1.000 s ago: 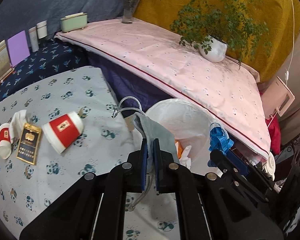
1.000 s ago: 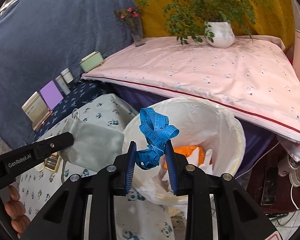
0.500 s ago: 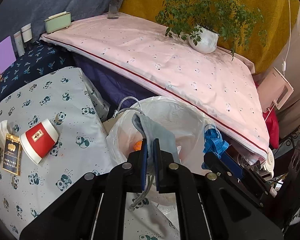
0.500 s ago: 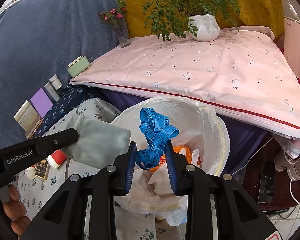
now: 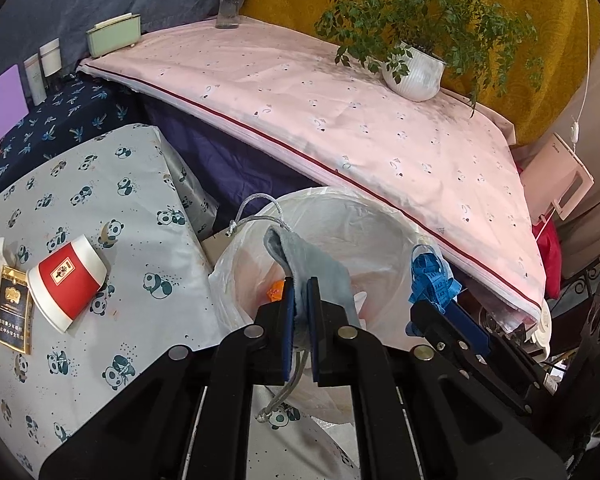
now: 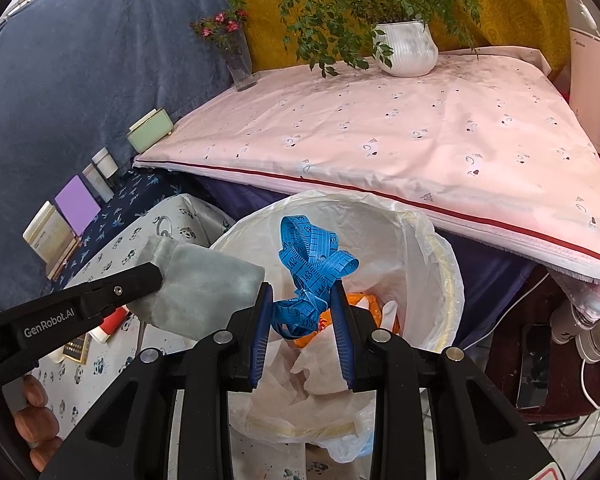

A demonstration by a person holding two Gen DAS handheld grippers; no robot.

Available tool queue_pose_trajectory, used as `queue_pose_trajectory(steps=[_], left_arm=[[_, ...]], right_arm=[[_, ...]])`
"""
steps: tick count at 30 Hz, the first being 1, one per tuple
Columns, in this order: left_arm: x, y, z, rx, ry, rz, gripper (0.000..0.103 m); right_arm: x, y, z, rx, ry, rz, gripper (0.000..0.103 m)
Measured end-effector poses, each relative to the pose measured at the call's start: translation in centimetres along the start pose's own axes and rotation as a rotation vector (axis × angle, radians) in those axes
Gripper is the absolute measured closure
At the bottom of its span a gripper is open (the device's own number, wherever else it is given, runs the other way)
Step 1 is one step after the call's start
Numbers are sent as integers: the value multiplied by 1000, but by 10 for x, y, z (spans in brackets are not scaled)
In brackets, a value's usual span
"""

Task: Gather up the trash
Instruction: 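Open both tools to drop the tape and bag into the bin, then move both tools back over the red-and-white paper cups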

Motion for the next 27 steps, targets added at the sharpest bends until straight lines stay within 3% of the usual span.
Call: queue_pose_trajectory(steps=[2,5,6,18,27], left_arm=[[3,-2,0,2,19,-5,93],[12,-4,0,7,52,6,71],[15,-4,0,3,57,15,68],[42,6,-8,-3,103,56,55],[77,24,-18,-22,164,86,53]], right_arm=[[1,-1,0,0,1,-1,74],[0,1,3,-16,-1,-13,67],[1,2,3,-22,-2,-17,63],[12,7,5,-31,16,-14,56],[40,14,3,-36,58,8,55]])
Point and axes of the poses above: each gripper's, at about its wrist camera, not at the fingertips, and y roughly against the way its jaws point, x to its left, z to its top, the point moved 10 cm from there along -y, roughly the way its jaws point, and after that the axes turned 1 degree about z, right-handed, at the moved point
